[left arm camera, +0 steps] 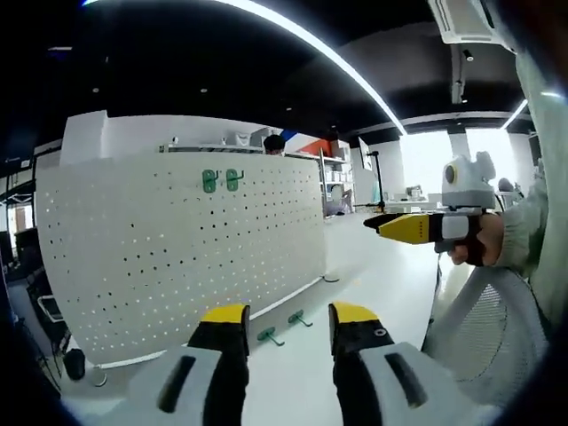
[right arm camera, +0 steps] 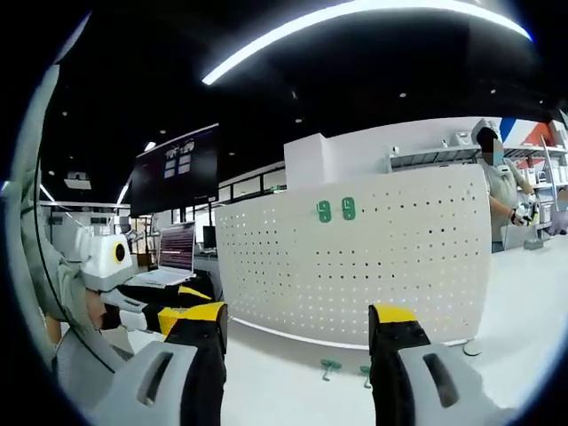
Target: Insert the hook assembly into the mounting plate slot until the hook locks in place.
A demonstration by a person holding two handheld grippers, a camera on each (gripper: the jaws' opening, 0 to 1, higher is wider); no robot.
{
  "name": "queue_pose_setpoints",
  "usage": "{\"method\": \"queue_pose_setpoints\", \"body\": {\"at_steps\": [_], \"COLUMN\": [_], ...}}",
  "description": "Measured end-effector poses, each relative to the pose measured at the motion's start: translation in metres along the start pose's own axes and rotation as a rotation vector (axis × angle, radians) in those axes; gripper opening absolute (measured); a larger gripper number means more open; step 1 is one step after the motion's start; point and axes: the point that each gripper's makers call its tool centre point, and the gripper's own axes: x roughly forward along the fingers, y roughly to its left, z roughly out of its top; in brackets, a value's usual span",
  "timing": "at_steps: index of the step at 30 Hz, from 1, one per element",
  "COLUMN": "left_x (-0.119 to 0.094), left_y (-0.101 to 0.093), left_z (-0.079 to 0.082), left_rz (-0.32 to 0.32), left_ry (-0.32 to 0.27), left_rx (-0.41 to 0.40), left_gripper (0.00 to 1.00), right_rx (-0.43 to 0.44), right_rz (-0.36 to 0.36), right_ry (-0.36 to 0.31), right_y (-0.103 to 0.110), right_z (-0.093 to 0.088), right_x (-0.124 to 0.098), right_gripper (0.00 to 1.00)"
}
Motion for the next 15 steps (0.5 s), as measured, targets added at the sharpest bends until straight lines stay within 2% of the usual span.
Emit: {"method": "queue_pose_setpoints", "body": {"at_steps": [2, 8, 11, 15], "left_x": [0.003, 0.021, 0.034, 0.050], "left_y": [0.001, 0.001, 0.000, 0.000], "left_z": [0.004, 0.013, 0.007, -0.006], "left_rz": [-0.010, -0.095, -0.156, -0.232], "left_ry": [-0.005, 0.014, 0.060, 0.116], "left_rx": [0.018, 0.170, 0.251, 0.301], "left_gripper": [0.44, 0.44, 0.43, 0.40], "right_rx": [0.003, 0.007, 0.011, 0.010], "right_rz": [-0.002, -0.002, -0.001, -0.006], "right_ry": [-0.003, -0.005, -0.005, -0.008], "right_y": [-0.001, -0.001, -0.001, -0.002], "right_z": [0.001, 0.001, 0.001, 0.001], "right_x": [0.000, -0.001, -0.002, -0.002], "right_gripper": [0.62, 0.62, 0.62, 0.62]}}
